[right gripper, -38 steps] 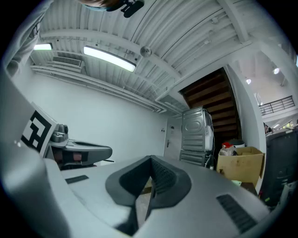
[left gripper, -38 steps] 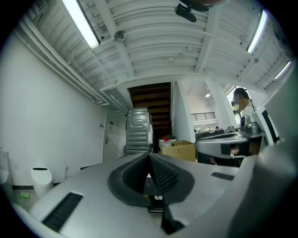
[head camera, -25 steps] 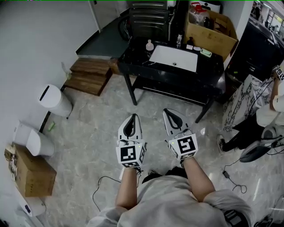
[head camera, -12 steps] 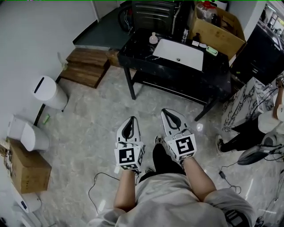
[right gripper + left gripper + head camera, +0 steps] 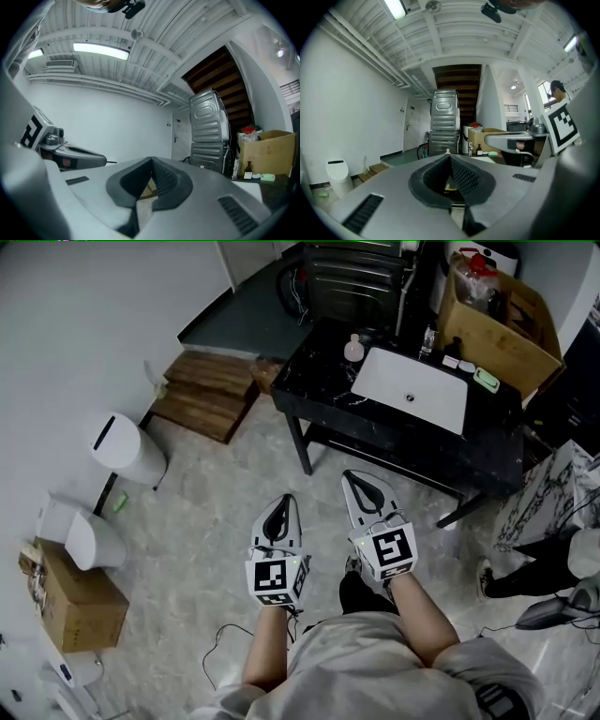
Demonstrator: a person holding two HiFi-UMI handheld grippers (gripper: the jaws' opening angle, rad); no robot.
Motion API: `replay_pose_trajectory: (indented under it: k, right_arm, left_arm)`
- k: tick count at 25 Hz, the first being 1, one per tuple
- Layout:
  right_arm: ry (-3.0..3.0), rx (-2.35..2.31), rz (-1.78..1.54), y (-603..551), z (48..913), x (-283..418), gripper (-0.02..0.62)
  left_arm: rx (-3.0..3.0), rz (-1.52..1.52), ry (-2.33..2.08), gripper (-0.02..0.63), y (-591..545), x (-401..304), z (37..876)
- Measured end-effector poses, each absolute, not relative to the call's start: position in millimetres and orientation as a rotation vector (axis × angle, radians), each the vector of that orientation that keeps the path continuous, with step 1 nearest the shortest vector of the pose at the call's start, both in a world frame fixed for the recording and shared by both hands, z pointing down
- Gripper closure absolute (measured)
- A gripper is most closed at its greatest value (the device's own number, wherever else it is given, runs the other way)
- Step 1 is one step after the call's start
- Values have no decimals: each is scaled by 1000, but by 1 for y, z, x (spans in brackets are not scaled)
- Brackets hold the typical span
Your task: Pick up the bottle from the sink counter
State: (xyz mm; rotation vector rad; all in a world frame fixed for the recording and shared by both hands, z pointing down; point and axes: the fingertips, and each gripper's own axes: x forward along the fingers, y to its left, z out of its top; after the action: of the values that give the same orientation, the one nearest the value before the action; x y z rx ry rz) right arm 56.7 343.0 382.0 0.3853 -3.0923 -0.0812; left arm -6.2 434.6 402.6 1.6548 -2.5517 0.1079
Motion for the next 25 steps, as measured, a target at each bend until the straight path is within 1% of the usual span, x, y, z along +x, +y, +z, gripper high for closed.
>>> replay_pose_trajectory:
  k: [7,18,25]
  right_arm:
    - [-3111,356,-7,255,382,15,586]
    - [-3062,536,141,145,413,13,586]
    - [-2991,656,145,92,429,-7,586]
  left_arm:
    - [1661,103,-2520,592,344,-42,395]
    - [1789,185,-2352,592,227,-55,422]
    - [1885,164,-2233,592,154,-88,447]
